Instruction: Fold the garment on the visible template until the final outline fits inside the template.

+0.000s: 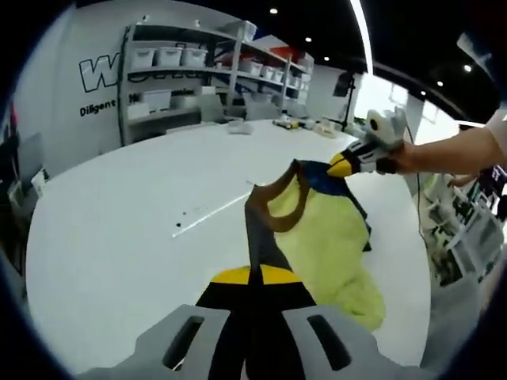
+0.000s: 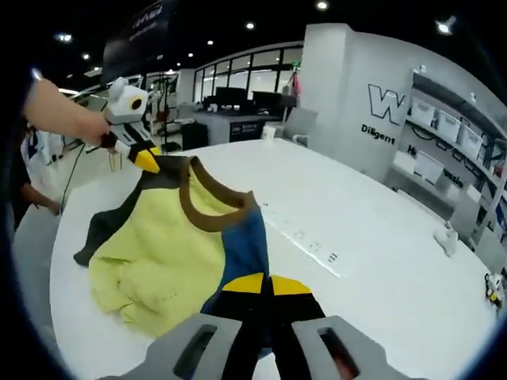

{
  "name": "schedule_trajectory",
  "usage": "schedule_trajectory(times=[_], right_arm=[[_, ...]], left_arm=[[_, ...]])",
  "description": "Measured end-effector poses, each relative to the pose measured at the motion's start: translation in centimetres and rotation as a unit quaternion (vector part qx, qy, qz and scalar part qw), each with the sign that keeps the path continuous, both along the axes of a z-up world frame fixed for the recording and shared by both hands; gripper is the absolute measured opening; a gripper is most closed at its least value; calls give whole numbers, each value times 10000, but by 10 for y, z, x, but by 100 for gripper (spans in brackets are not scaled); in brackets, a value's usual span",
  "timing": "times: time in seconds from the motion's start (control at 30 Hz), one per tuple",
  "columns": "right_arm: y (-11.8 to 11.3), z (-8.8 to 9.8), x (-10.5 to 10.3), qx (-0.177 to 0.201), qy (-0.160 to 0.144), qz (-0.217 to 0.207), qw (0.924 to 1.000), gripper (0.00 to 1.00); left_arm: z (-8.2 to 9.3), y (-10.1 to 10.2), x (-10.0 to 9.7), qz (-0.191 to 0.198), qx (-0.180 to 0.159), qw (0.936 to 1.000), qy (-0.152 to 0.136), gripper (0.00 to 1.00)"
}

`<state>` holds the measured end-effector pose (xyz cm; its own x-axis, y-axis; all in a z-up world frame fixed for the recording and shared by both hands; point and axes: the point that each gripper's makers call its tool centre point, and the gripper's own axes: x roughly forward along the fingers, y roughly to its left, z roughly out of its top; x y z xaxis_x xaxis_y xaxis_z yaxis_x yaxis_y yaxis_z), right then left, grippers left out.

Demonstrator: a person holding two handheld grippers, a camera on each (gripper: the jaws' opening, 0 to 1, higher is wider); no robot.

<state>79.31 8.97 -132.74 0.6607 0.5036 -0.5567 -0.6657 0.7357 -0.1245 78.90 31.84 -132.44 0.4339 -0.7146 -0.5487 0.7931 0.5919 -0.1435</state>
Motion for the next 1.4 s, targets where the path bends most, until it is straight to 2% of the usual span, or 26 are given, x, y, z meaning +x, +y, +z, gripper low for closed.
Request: schedule_trajectory(times=[0.17, 0.3, 0.43, 0.67, 0.77, 0.87, 1.03, 1.1, 1.4], right_arm=[[1, -15, 19, -139, -1, -60, 9999, 0], [4, -36, 28, -350, 146, -32, 9993, 0], [8, -48, 36, -456, 252, -2, 9986, 0], [11, -71, 44, -741, 463, 10, 9962, 0], [13, -80, 42, -867, 571, 56, 9946, 0], [14, -82, 42, -852, 583, 60, 9946, 0], [6, -82, 42, -909, 574, -149, 9941, 0], [4, -75, 41, -839, 466, -233, 9951, 6], [-3, -56, 27, -766, 357, -267, 9961, 10]], left_arm=[[-15, -3, 18, 180, 144, 9997, 29, 1], [-31, -2, 25, 219, 357, 9991, 110, 1], [-42, -2, 34, 331, 506, 9980, 159, 1], [-61, 0, 43, 458, 811, 9954, 239, 1], [-66, 1, 45, 518, 843, 9946, 297, 1], [-66, 1, 43, 585, 826, 9943, 334, 2], [-58, 10, 43, 730, 808, 9939, 191, 10], [-54, 14, 43, 789, 805, 9935, 169, 14], [-37, 17, 24, 720, 749, 9946, 16, 17]])
